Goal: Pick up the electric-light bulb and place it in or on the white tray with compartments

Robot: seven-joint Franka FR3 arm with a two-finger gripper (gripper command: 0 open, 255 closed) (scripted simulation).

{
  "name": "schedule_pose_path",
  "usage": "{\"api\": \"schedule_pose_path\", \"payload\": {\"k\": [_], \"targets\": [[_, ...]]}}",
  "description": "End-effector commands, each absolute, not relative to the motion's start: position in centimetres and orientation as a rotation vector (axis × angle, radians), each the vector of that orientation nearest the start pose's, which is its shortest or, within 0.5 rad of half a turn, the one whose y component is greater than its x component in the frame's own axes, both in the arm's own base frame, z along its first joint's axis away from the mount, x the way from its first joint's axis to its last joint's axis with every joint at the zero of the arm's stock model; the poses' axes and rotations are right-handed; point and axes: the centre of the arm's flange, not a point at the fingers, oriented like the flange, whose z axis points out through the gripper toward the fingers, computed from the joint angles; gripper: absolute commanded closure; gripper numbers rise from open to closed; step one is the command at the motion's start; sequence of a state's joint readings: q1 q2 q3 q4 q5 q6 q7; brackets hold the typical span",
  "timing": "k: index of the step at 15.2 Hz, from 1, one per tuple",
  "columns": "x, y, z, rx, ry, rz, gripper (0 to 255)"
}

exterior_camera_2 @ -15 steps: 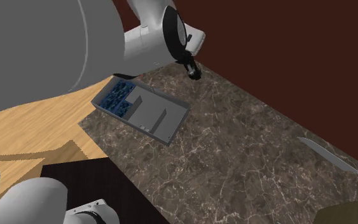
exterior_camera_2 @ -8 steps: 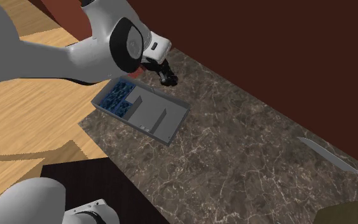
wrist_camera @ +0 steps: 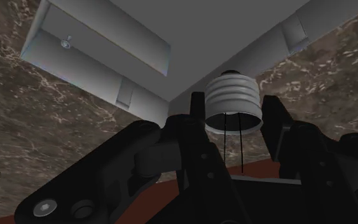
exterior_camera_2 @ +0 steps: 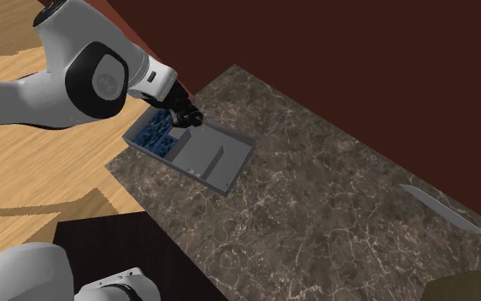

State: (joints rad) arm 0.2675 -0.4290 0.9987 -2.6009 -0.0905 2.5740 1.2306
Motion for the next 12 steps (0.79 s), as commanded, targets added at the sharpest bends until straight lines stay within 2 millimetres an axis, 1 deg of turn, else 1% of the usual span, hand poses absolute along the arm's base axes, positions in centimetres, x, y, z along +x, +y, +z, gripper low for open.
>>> {"api": "schedule_pose_path", "payload": {"k": [1, 2, 12], "targets": [[11.3, 41.2, 36.0, -3.006, -0.151, -0.696, 255], [9.8, 41.0, 35.9, -3.006, -0.151, -0.696, 255], [9.8, 41.0, 30.7, -3.006, -0.151, -0.696, 255]]}}
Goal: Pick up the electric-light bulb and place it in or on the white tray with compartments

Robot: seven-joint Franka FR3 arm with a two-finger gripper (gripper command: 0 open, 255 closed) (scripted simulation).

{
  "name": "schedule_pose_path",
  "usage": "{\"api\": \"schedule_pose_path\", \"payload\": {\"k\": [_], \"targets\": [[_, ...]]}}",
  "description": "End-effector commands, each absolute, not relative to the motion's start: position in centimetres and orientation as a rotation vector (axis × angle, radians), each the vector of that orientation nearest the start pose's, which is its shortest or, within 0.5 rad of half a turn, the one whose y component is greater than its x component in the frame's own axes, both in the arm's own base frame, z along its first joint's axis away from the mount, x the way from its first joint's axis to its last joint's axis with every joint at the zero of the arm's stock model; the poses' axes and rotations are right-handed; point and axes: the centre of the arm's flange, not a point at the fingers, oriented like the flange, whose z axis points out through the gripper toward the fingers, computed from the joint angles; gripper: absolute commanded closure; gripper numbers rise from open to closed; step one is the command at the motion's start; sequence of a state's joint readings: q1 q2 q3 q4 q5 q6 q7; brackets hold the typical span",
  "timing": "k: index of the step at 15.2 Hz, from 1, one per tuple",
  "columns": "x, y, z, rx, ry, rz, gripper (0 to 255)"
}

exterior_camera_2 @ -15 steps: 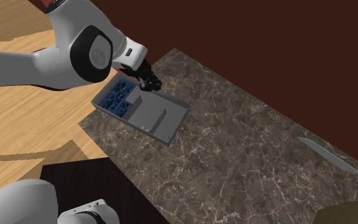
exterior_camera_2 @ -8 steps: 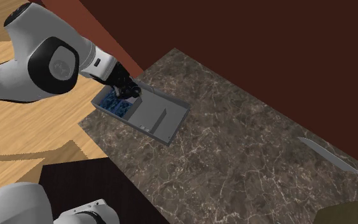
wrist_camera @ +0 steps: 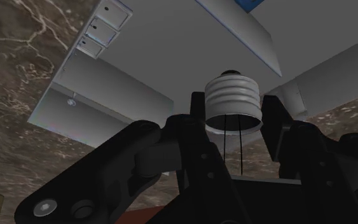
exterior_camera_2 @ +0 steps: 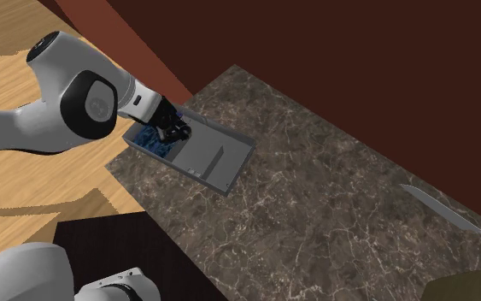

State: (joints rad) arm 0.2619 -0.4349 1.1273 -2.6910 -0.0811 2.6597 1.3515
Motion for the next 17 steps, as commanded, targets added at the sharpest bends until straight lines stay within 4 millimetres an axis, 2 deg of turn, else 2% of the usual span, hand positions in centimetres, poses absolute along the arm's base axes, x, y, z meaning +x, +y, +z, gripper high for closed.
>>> {"api": "schedule_pose_path", "payload": {"k": [1, 9, 10, 15, 17], "targets": [[9.8, 41.0, 30.1, -3.006, -0.151, -0.696, 255], [9.8, 41.0, 30.1, -3.006, -0.151, -0.696, 255], [9.8, 41.0, 30.1, -3.006, -0.151, -0.696, 0], [9.8, 41.0, 30.1, -3.006, -0.151, -0.696, 0], [8.7, 40.8, 32.5, -3.006, -0.151, -0.696, 0]]}}
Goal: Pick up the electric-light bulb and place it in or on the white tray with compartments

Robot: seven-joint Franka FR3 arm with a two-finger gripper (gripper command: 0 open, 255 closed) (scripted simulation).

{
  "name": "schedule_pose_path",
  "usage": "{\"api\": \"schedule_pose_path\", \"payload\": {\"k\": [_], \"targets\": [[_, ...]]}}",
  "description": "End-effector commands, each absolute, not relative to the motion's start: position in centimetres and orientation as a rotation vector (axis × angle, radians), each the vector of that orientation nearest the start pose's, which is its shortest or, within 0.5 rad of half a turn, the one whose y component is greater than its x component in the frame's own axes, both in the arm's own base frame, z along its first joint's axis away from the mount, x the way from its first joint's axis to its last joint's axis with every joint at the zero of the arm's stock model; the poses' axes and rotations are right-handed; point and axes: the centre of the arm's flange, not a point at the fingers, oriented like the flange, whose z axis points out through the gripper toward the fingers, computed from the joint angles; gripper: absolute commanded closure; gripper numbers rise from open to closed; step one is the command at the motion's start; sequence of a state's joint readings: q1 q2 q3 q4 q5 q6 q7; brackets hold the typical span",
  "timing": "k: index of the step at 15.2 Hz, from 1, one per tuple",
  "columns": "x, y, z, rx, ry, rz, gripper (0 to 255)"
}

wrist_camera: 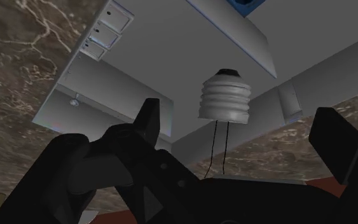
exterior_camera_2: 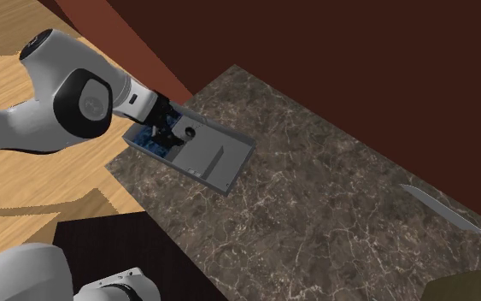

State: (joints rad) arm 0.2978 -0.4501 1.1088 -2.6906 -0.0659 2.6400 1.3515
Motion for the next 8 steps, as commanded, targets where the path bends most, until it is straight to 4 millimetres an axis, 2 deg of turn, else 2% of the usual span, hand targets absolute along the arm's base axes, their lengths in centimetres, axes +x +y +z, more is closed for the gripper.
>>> {"api": "schedule_pose_path", "payload": {"k": [1, 2, 8], "targets": [[8.1, 40.7, 33.66, -3.006, -0.151, -0.696, 0], [7.65, 40.63, 34.59, -3.006, -0.151, -0.696, 0], [7.65, 40.63, 34.6, -3.006, -0.151, -0.696, 0]]}}
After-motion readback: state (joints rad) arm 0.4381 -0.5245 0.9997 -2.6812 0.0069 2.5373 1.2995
